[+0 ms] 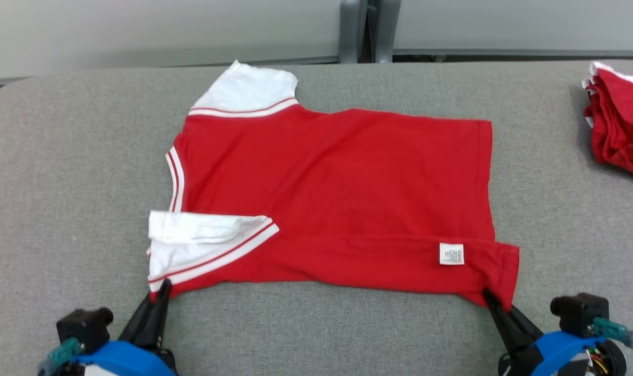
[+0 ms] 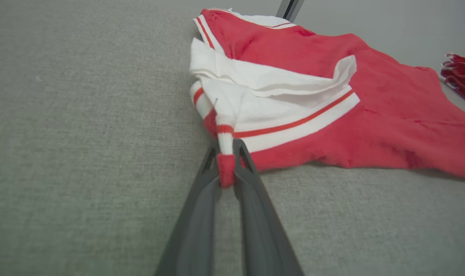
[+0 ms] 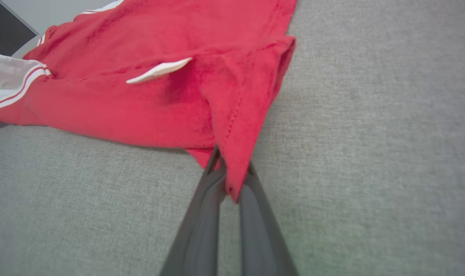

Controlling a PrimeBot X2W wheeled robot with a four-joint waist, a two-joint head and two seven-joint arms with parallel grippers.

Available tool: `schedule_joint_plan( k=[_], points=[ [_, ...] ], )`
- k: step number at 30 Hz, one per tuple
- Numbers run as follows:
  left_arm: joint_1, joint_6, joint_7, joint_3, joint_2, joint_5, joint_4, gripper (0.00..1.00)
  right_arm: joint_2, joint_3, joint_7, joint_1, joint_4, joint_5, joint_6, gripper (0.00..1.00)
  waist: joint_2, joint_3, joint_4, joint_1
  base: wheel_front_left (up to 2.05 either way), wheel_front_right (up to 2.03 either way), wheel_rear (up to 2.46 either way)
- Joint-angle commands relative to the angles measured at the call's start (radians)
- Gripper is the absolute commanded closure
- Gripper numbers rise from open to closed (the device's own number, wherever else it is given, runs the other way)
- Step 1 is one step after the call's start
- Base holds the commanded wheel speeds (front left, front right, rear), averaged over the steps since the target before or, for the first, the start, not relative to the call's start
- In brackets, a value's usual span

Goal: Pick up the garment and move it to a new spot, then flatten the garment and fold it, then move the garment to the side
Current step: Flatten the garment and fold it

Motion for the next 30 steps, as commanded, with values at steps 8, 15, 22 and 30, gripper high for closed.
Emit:
schedule_joint_plan(
  k=[8, 15, 22, 30],
  points=[
    [0.223, 0.072, -0.012, -0.001, 0.004, -0.019, -0.171, 1.0, -0.012, -0.051, 0.05, 0.177, -0.099, 0.021, 0.0, 1.0, 0.0, -0.074, 0.019, 0.0, 0.0, 0.0, 0.0],
    [0.345, 0.112, -0.004, -0.007, 0.022, -0.019, -0.282, 1.0, -0.005, -0.106, 0.112, 0.303, -0.2, 0.032, 0.0, 1.0, 0.0, -0.098, 0.033, 0.0, 0.0, 0.0, 0.0],
    [0.379, 0.129, 0.016, -0.019, 0.031, -0.016, -0.326, 1.0, 0.007, -0.137, 0.166, 0.362, -0.248, 0.025, 0.0, 1.0, 0.0, -0.106, 0.039, 0.0, 0.0, 0.0, 0.0],
    [0.328, 0.135, -0.011, -0.013, 0.017, 0.016, -0.329, 0.0, 0.03, -0.16, 0.128, 0.312, -0.262, -0.037, 0.0, 0.0, 0.0, -0.121, 0.032, 0.0, 0.0, 0.0, 0.0]
  ],
)
